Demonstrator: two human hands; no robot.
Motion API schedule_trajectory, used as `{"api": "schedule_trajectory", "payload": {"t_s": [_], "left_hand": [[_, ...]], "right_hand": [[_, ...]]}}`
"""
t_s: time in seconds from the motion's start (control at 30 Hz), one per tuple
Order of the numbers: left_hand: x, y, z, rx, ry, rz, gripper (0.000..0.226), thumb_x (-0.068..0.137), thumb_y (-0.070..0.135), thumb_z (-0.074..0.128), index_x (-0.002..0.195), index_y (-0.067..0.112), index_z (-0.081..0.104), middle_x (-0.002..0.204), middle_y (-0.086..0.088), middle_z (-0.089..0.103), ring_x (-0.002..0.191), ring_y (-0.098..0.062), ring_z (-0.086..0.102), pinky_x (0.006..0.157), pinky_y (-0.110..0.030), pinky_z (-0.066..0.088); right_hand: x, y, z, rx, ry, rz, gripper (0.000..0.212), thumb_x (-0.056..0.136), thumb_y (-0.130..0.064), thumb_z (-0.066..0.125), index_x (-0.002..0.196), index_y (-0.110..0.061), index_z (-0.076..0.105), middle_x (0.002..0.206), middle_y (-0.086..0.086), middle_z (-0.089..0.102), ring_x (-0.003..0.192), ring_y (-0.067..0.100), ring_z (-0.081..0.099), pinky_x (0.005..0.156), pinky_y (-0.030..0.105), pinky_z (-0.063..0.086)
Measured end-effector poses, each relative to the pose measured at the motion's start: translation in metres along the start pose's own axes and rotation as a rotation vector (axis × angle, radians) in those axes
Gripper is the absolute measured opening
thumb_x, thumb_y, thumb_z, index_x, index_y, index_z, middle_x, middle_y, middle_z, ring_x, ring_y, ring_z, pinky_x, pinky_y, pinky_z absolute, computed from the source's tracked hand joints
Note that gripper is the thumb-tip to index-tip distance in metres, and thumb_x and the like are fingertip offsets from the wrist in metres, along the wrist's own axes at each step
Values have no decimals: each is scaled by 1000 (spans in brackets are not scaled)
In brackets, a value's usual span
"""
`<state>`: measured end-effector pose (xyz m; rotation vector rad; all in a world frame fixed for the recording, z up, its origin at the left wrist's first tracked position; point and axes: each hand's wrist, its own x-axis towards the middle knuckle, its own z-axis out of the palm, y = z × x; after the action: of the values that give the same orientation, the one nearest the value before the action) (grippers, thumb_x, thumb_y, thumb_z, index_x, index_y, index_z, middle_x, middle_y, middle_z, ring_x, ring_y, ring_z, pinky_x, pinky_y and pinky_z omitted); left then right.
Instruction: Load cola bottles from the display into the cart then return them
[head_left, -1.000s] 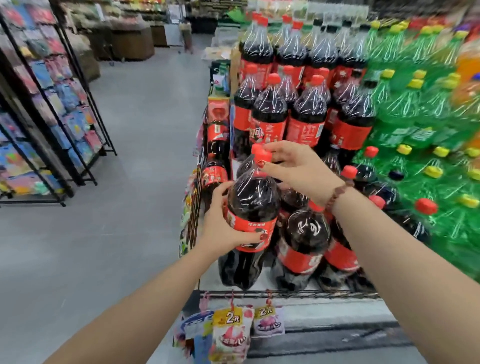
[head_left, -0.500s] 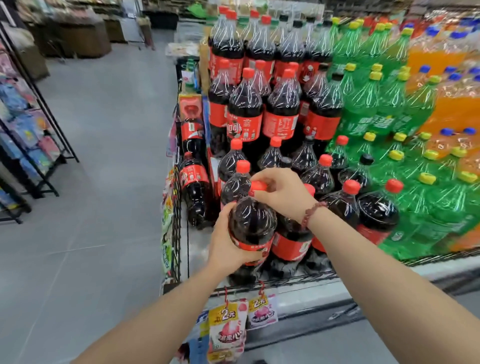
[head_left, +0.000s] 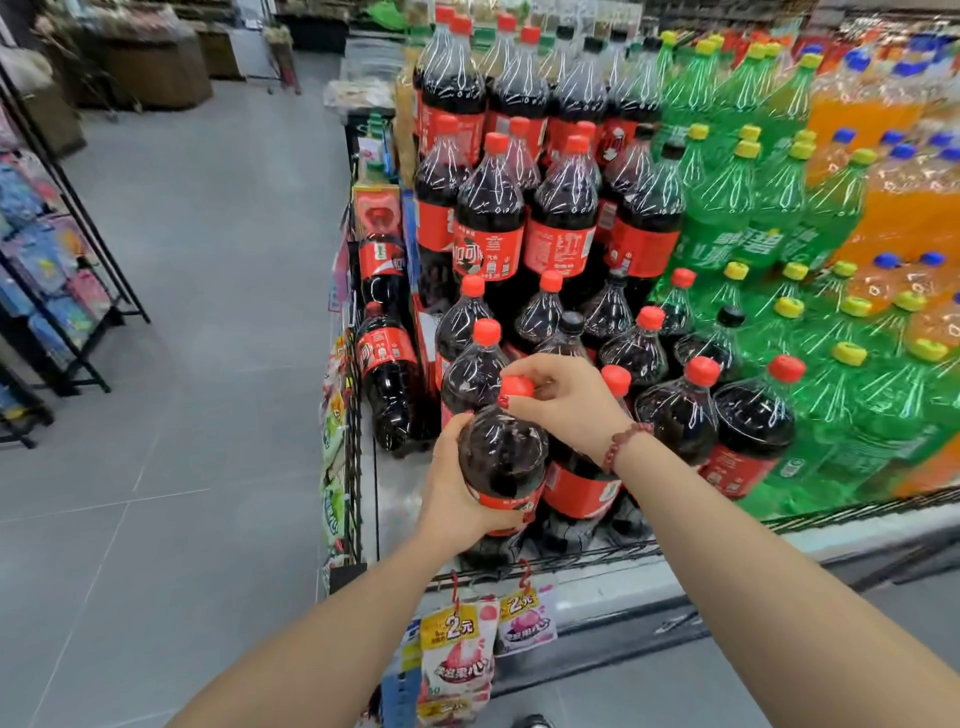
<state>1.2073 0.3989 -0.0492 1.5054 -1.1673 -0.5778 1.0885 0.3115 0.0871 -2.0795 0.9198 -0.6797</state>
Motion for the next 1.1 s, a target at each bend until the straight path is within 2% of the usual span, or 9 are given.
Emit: {"api": "schedule_trajectory", "payload": {"t_s": [0.23, 0.4, 0.47, 0.57, 0.67, 0.83, 0.9, 0.97, 1.1], "left_hand": [[-1, -4, -4, 2, -12, -24, 117, 45, 42, 96, 138, 48, 25, 141, 7, 42, 134, -13, 43, 109, -46, 40], [-6, -3, -5, -49, -22, -20, 118, 47, 38, 97, 138, 53, 25, 142, 9, 44, 134, -12, 44, 111, -47, 39], [-9, 1, -6, -74, -34, -7, 111, 50, 33, 95, 132, 61, 27, 139, 16, 47, 132, -8, 46, 111, -43, 39], [-15, 6, -10, -103, -61, -27, 111, 53, 35, 92, 139, 56, 24, 139, 21, 47, 133, -4, 44, 112, -41, 38], [-20, 17, -16, -135, -65, -20, 103, 56, 28, 89, 137, 53, 30, 130, 31, 53, 127, 5, 47, 107, -24, 40], [-32, 41, -15, -66, 40, -31, 84, 58, 28, 87, 129, 44, 44, 127, 17, 54, 117, 9, 52, 100, -19, 43], [-39, 53, -10, 58, 132, -24, 85, 67, 21, 87, 139, 30, 42, 137, 7, 46, 127, -2, 43, 109, -24, 32], [-45, 63, -3, 184, 238, -10, 84, 75, 17, 82, 145, 18, 37, 146, -4, 36, 135, -10, 31, 109, -22, 20], [-64, 87, 32, 200, 275, 37, 84, 75, 19, 82, 146, 17, 36, 143, -3, 36, 136, -18, 34, 109, -25, 24]], "right_hand": [[-13, 8, 11, 83, 61, 7, 30, 81, -25, 73, 109, -36, 68, 105, -14, 68, 92, 6, 68, 91, 28, 54], [-23, 8, 20, 180, 123, 34, 36, 84, -19, 71, 120, -24, 66, 110, -13, 67, 100, 0, 64, 91, 14, 48], [-26, 8, 20, 241, 107, 34, 33, 85, -16, 70, 117, -21, 68, 109, -9, 70, 103, 1, 64, 94, 18, 49], [-31, 10, 18, 313, 94, 41, 31, 84, -15, 70, 114, -20, 68, 108, -7, 71, 105, 4, 64, 95, 24, 50], [-40, 15, 15, 337, 102, 78, 34, 84, -13, 71, 118, -14, 66, 111, -4, 68, 107, 8, 63, 98, 24, 49], [-75, 33, -9, 365, 126, 161, 32, 86, -17, 69, 118, -11, 65, 112, -5, 65, 99, 5, 61, 83, 13, 51], [-97, 41, -28, 410, 178, 175, 29, 86, -15, 69, 114, -12, 67, 111, -4, 66, 97, 5, 62, 82, 15, 51], [-122, 51, -50, 439, 242, 179, 24, 84, -13, 70, 108, -14, 68, 105, -1, 68, 92, 5, 62, 80, 17, 51], [-177, 70, -100, 439, 350, 182, 21, 84, -9, 70, 104, -15, 68, 99, 5, 68, 85, 8, 62, 75, 21, 51]]}}
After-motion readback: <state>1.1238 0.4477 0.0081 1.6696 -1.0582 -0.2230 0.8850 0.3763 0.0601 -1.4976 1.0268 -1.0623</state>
